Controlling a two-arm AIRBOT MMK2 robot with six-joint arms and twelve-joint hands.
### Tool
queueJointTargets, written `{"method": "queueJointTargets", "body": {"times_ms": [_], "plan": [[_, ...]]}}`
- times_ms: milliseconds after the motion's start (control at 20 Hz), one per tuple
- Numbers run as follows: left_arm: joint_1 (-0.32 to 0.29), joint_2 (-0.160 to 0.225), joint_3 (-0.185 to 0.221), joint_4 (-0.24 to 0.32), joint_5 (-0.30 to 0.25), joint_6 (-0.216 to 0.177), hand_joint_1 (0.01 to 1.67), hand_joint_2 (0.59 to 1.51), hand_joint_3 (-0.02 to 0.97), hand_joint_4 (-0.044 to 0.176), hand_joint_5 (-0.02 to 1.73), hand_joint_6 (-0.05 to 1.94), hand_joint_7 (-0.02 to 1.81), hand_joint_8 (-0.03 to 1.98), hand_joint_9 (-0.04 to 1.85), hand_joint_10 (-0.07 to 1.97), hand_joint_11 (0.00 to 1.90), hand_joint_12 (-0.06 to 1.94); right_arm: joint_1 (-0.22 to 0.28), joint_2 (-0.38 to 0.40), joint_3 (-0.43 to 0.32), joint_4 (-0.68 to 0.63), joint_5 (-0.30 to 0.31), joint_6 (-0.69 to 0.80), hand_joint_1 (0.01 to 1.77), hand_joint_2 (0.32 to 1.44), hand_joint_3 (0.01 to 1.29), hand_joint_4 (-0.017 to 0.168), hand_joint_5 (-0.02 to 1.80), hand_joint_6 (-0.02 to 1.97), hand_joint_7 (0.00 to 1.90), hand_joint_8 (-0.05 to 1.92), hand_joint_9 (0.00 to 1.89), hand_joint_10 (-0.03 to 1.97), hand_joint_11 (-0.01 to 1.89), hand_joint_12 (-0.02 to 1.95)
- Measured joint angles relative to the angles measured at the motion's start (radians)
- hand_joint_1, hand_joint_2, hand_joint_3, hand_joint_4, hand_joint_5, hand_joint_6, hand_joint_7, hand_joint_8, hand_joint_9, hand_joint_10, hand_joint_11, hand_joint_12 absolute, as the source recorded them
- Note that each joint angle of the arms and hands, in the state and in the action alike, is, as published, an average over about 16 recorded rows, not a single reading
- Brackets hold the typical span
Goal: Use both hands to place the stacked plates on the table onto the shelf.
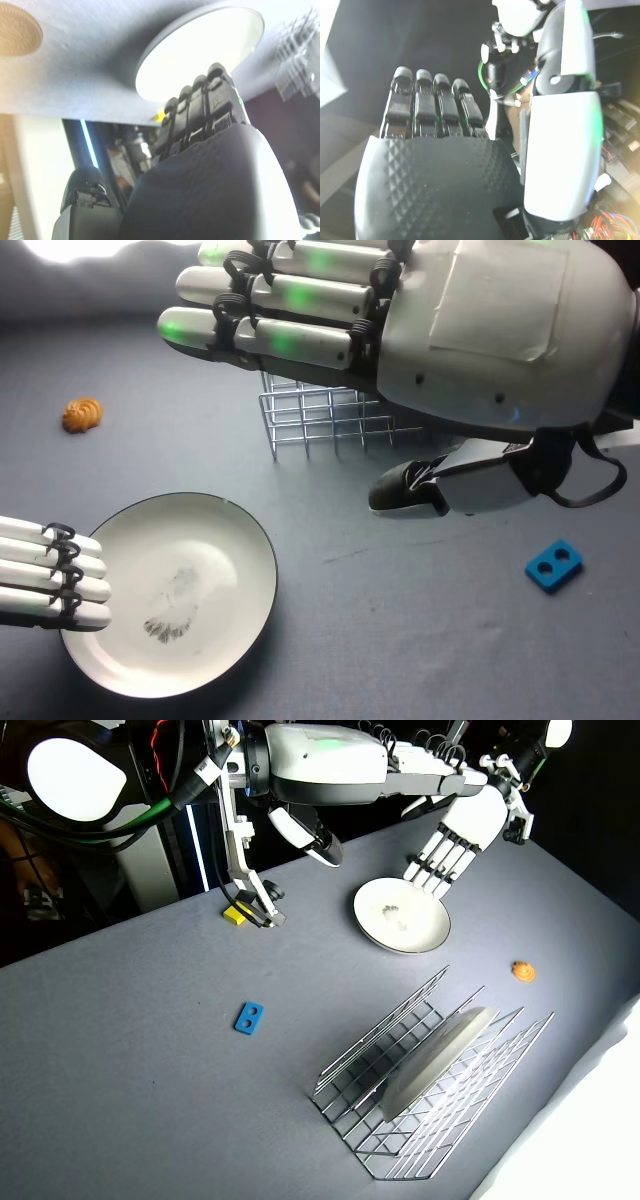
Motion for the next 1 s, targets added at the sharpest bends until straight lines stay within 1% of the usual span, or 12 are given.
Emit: {"method": "queueJointTargets", "body": {"times_ms": [250,500,800,1000], "plan": [[0.026,-0.020,0.006,-0.048,0.045,0.000,0.02,1.086,0.021,-0.003,0.02,0.01,0.02,0.00,0.02,-0.02,0.02,0.00,-0.012,0.000,-0.002,0.001,-0.003,0.012,1.07,0.86,0.01,0.004,0.02,0.01,0.01,-0.01,0.02,0.02,0.02,0.00],[0.046,-0.029,0.013,-0.091,0.079,0.000,0.02,1.085,0.021,-0.003,0.02,0.01,0.02,0.00,0.02,-0.02,0.02,0.00,-0.018,0.000,-0.005,0.001,-0.003,0.015,1.04,0.87,0.01,0.004,0.02,0.01,0.01,-0.01,0.02,0.02,0.02,0.00],[0.066,-0.032,0.017,-0.126,0.099,0.001,0.02,1.078,0.021,-0.004,0.02,0.01,0.02,0.00,0.01,-0.02,0.02,0.00,-0.021,0.000,-0.009,0.001,-0.003,0.015,1.00,0.87,0.01,0.004,0.02,0.01,0.01,-0.01,0.02,0.02,0.02,0.01],[0.083,-0.031,0.013,-0.138,0.104,0.003,0.02,1.076,0.022,-0.004,0.02,0.01,0.01,0.00,0.00,-0.02,0.02,-0.01,-0.023,0.000,-0.010,0.001,-0.003,0.015,0.98,0.87,0.01,0.004,0.02,0.01,0.01,-0.01,0.02,0.02,0.02,0.01]]}}
